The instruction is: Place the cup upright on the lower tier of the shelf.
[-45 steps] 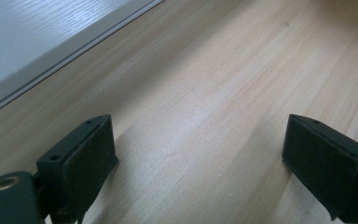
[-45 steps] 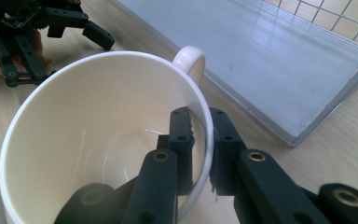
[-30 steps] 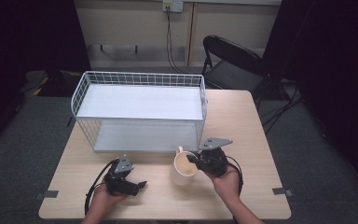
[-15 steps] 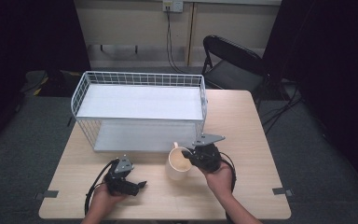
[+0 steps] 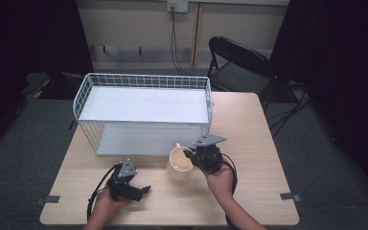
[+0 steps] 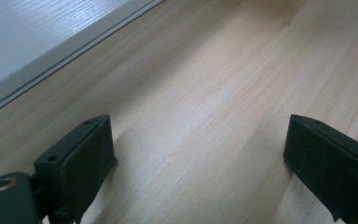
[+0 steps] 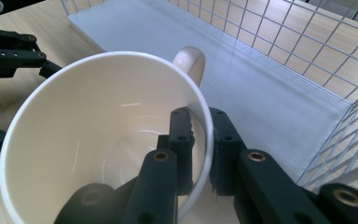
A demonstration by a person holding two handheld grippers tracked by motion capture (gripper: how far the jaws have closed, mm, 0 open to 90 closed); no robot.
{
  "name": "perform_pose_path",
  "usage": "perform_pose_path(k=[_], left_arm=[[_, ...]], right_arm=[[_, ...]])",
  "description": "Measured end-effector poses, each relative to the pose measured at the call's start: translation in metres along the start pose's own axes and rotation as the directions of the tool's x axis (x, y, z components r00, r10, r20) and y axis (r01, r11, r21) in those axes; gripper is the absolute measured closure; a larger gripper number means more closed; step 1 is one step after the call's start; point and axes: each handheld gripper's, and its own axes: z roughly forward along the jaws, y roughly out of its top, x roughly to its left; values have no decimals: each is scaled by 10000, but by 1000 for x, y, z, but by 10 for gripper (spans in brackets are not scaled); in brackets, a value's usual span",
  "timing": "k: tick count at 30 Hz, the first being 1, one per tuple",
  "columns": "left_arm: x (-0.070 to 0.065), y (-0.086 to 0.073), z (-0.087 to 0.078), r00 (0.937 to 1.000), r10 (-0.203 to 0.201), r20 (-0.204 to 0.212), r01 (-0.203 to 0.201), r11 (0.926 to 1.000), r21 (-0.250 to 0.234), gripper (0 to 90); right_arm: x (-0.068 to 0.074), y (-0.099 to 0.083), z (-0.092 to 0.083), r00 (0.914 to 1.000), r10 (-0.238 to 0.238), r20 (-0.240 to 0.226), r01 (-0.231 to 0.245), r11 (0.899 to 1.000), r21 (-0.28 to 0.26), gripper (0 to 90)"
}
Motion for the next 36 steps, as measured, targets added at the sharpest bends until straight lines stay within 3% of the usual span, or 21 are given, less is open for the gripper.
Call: perform_pose_path(k=[10, 36], left_arm=[[0, 0, 0, 10000, 1, -1, -1, 10000, 8, 81], [0, 0, 0, 10000, -3, -1, 3, 10000, -2, 81]], right_arm=[[2, 3, 5, 9984, -87, 567, 101, 9997, -240, 816], [5, 15, 20, 9920, -157, 1253, 202, 9992, -353, 816]])
